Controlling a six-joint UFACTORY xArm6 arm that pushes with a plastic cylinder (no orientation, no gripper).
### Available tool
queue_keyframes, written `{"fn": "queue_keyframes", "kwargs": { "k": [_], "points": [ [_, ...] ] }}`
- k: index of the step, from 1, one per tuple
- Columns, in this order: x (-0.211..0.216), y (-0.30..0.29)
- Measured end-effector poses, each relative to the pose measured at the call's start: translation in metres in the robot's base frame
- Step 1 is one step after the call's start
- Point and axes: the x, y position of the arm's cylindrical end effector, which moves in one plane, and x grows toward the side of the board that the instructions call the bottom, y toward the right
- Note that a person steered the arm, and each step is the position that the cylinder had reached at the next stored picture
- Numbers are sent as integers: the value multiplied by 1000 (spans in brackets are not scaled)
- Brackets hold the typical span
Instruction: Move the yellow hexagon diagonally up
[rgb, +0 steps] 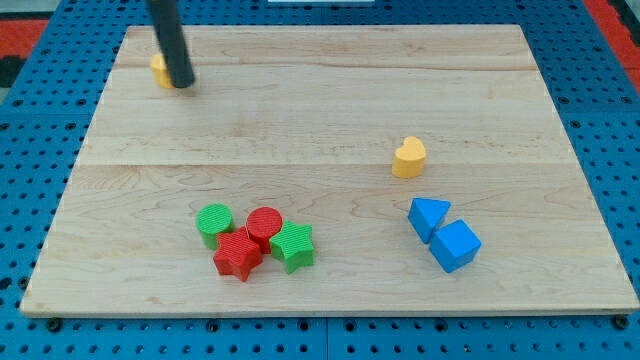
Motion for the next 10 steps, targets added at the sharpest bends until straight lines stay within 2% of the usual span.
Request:
{"fn": "queue_keyframes", "kwargs": {
  "k": [1, 2, 3, 4, 5, 7, 9, 10],
  "points": [
    [-40, -31],
    [-32, 8],
    [8, -42],
    [2, -104],
    [-4, -104],
    [-41, -46],
    [5, 1],
    [5, 13]
  ]
}}
